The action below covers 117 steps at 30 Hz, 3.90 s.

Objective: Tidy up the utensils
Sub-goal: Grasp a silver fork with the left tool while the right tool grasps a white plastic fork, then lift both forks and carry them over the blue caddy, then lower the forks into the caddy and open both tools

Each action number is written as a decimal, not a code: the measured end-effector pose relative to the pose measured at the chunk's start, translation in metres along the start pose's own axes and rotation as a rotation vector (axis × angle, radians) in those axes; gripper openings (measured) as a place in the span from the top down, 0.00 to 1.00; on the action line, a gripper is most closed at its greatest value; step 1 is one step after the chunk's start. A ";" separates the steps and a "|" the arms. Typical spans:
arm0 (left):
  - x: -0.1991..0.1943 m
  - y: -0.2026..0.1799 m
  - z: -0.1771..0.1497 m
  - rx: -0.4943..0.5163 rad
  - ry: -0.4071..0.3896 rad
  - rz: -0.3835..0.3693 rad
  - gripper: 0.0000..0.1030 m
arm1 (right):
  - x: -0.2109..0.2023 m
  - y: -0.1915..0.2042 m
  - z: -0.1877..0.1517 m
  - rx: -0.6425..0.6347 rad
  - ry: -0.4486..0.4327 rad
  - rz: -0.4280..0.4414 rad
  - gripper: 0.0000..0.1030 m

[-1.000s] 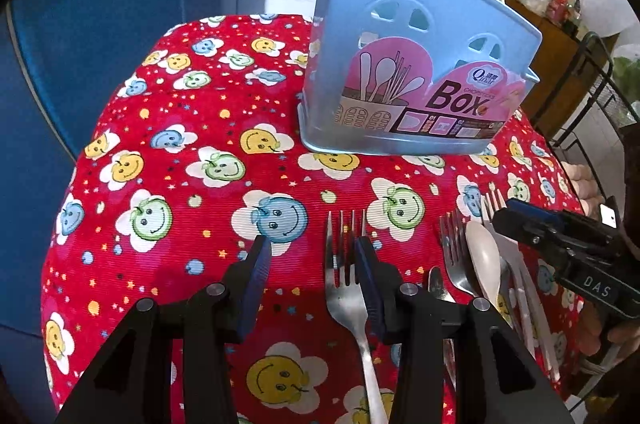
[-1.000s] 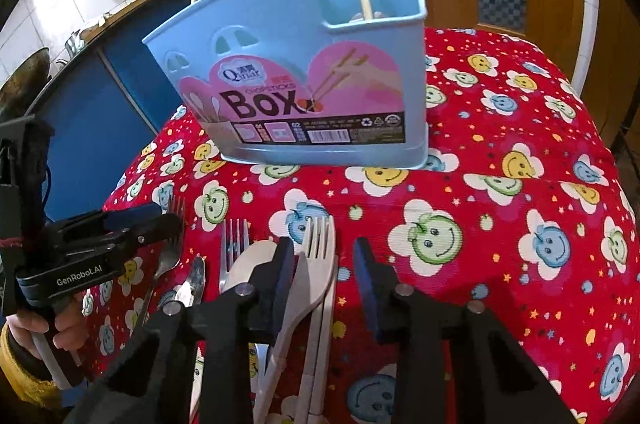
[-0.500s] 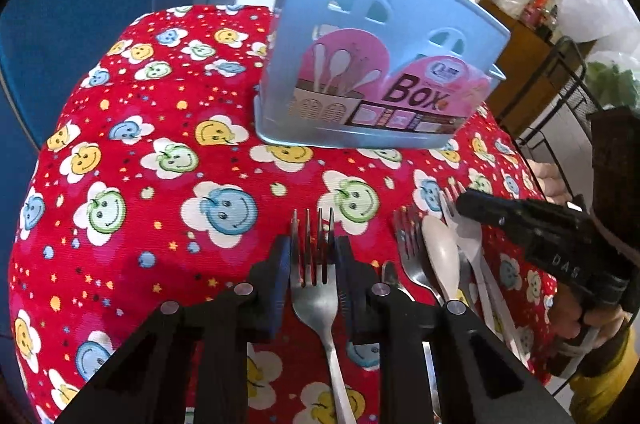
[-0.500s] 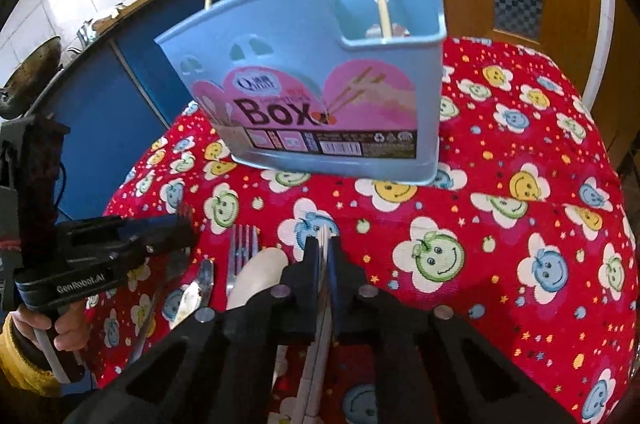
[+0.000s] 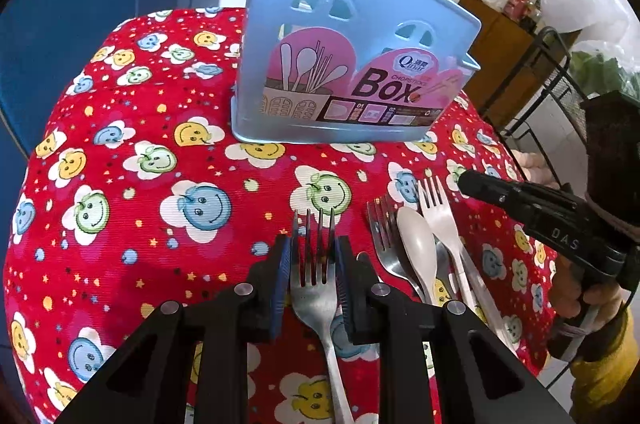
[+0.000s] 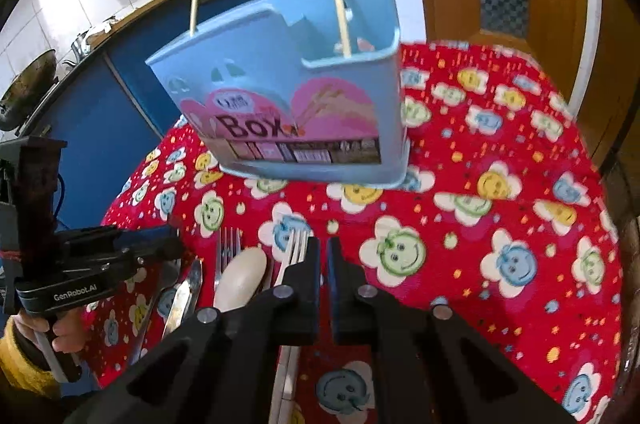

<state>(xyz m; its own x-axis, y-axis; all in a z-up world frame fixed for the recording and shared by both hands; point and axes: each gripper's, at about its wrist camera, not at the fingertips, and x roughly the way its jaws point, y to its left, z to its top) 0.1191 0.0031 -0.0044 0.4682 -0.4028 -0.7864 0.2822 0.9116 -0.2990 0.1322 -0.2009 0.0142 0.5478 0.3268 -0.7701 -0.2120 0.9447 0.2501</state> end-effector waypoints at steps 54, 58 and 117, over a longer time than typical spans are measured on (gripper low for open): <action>-0.086 -0.027 -0.015 0.069 -0.295 -0.023 0.96 | -0.114 0.032 0.003 -0.068 -0.430 -0.071 0.97; -0.100 -0.029 -0.016 0.067 -0.343 -0.014 0.96 | -0.126 0.035 0.004 -0.067 -0.471 -0.089 0.97; -0.137 -0.055 0.172 0.204 -0.654 0.268 0.97 | -0.137 0.027 0.103 -0.129 -0.675 -0.228 0.97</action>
<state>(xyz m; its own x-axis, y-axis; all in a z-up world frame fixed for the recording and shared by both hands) 0.1834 -0.0066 0.2124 0.9289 -0.1926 -0.3162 0.2078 0.9781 0.0148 0.1347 -0.2171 0.1870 0.9613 0.1064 -0.2541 -0.1041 0.9943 0.0227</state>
